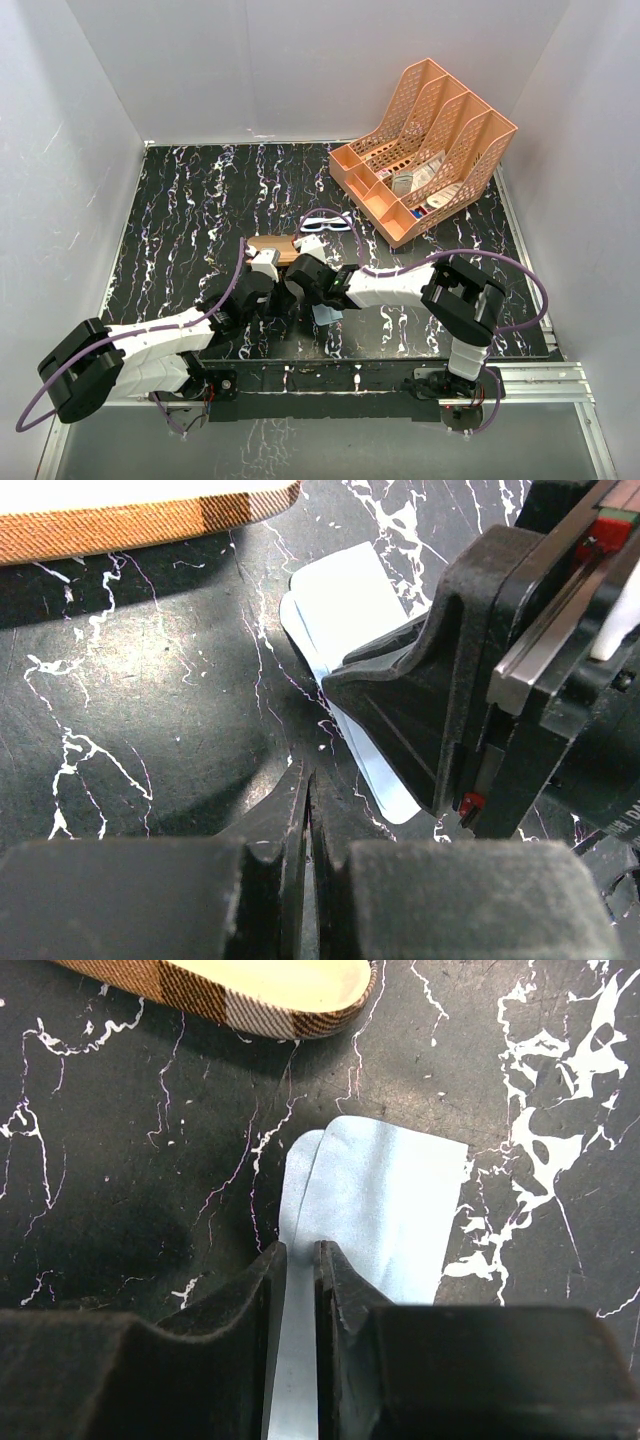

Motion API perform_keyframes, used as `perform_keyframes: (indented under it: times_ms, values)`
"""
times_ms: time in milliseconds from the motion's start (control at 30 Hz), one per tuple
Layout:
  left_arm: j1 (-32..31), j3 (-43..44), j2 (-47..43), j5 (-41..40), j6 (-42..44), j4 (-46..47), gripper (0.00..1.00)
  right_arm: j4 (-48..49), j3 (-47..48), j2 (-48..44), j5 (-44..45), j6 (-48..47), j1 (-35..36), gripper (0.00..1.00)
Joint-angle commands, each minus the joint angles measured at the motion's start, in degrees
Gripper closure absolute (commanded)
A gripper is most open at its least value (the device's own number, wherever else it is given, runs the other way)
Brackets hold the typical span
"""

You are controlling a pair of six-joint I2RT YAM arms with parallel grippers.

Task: Organize the sunglasses
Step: Adjust the glasses cleaning cloth at the center of the board.

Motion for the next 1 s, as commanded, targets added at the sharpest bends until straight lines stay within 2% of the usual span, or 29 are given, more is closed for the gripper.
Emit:
perform_keyframes:
  times_ms: [0,100,333,700,967]
  values:
    - [0.20,0.07,-0.09,0.28,-0.17,0.81,1.00,-2.59,-1.66,-1.00,-3.06,0.46,0.46,0.84]
    - [0.18,-0.03,-0.04,0.28,-0.26,0.90,1.00,-2.42,-1.76,-1.16,-3.14,0.46,0.51,0.91]
    - [0.18,-0.04,0.14,0.52,-0.36,1.23,1.00,-2.46,-1.85,-1.02,-2.97,0.52,0.50,0.95]
    - [0.22,-0.04,0.45,0.79,-0.36,1.54,1.00,-2.76,-1.85,-1.46,-2.58,0.63,0.51,0.86]
    - [0.25,0.05,0.76,0.91,-0.35,1.76,1.00,-2.82,-1.94,-1.91,-2.36,0.64,0.45,0.92]
